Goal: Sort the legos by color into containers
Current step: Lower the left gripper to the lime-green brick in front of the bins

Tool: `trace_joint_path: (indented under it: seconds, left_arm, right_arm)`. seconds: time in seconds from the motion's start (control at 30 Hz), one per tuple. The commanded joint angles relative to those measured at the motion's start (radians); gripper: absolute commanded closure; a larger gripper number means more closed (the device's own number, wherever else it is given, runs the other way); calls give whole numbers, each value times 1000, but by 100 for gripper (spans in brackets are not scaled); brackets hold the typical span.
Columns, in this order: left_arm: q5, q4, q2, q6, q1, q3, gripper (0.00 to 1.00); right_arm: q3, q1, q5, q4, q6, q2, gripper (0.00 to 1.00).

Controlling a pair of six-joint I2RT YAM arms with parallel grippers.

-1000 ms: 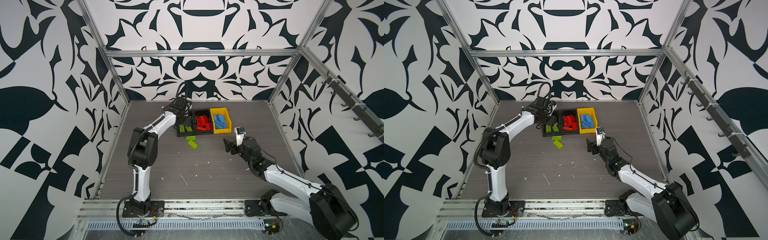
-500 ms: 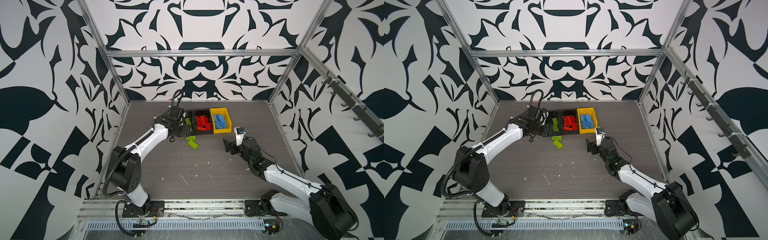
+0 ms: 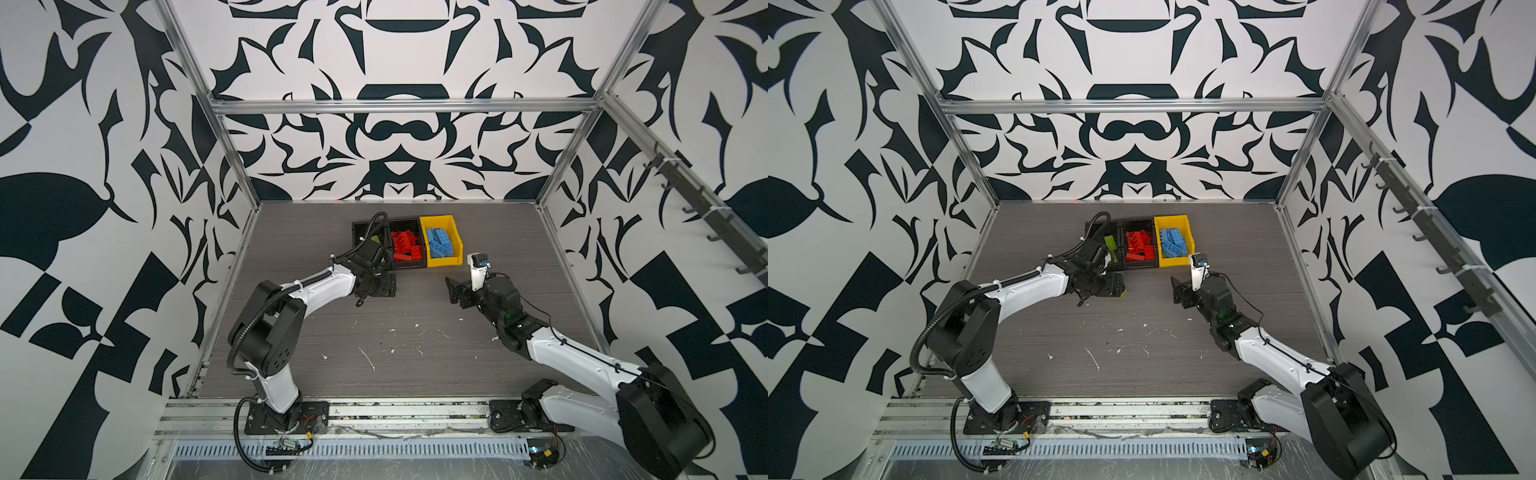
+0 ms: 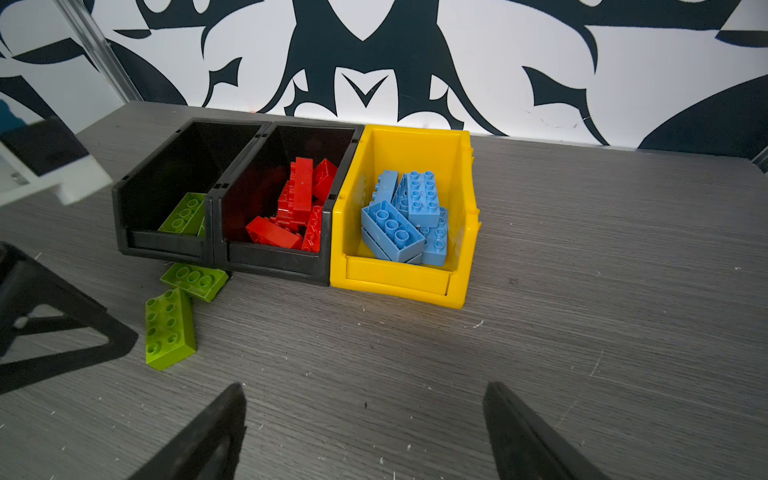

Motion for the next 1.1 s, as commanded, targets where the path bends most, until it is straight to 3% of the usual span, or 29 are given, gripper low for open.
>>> trace_joint_path:
  seconds: [0.0, 0.8, 0.93, 1.07]
  left_arm:
    - [11, 21, 27, -19, -4, 16, 17]
    - [13, 36, 168, 69, -3, 116, 18]
    - [19, 27, 181, 93, -4, 133, 23]
    - [-12, 10, 182, 112, -15, 129, 34]
  right_arm:
    - [39, -2, -2, 20, 8, -12, 9]
    - [48, -1, -25, 14, 14, 0, 9]
    - [50, -2, -28, 13, 11, 1, 8]
    - [50, -1, -28, 11, 11, -3, 8]
